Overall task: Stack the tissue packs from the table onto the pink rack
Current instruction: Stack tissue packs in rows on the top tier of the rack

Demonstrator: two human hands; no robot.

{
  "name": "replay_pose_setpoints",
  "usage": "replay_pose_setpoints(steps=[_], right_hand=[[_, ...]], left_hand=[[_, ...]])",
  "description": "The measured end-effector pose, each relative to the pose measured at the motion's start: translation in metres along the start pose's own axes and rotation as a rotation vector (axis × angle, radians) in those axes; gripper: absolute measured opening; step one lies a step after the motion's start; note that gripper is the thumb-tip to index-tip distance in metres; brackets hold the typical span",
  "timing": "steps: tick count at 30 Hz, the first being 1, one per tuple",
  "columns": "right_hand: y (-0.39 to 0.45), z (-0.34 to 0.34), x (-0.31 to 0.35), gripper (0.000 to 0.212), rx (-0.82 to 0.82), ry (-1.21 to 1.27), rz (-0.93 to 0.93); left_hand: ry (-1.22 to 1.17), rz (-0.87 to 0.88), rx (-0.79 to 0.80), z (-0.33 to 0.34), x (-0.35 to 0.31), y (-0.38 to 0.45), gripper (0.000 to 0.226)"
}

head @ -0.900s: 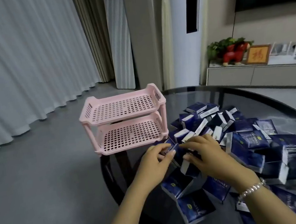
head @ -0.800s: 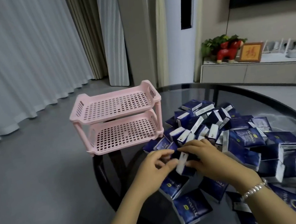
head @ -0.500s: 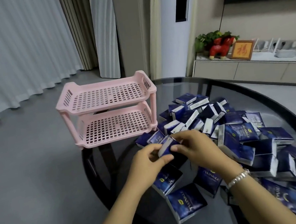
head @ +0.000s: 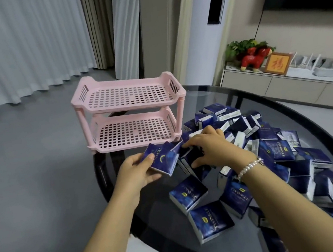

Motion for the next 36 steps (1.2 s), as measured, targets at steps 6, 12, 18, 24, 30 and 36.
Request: replay_pose_setpoints(steps=[6, 12, 18, 24, 30, 36], right_hand=[[0.003, 0.001, 0.006, 0.043, -0.003, -0.013, -0.048], [0.006, 0.007, 0.006, 0.034, -0.060, -0.100, -0.100], [0.006, -0.002, -0.001, 0.027, -0.036, 0.214, 0.019], [-0.002, -0.014, 0.009, 0.033, -0.202, 0.508, -0.016], [-0.011, -0.001, 0.002, 0.019, -0.242, 0.996, 0.312], [-0.016, 0.033, 0.021, 0.020, -0.162, 1.357, 0.430]], left_hand=[[-0.140, -0.086, 0.026, 0.001, 0.000, -0.003, 0.040], [-0.075, -0.114, -0.007, 0.000, 0.006, -0.005, 0.031], [0.069, -0.043, -0.106, -0.007, 0.007, -0.007, 0.038], [-0.060, -0.015, -0.074, -0.009, -0.002, -0.010, 0.048], [-0.124, -0.053, -0.029, -0.002, -0.001, -0.014, 0.037], [-0.174, -0.045, 0.028, 0.008, -0.001, -0.014, 0.033]])
Point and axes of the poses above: each hand's wrist, its own y-axis towards the middle knuckle, its own z-axis out of the palm, x = y × z, the point moved 5 cm from there along y, towards the middle knuckle, and after that the axes turned 13 degrees about z, right-handed, at the moved point
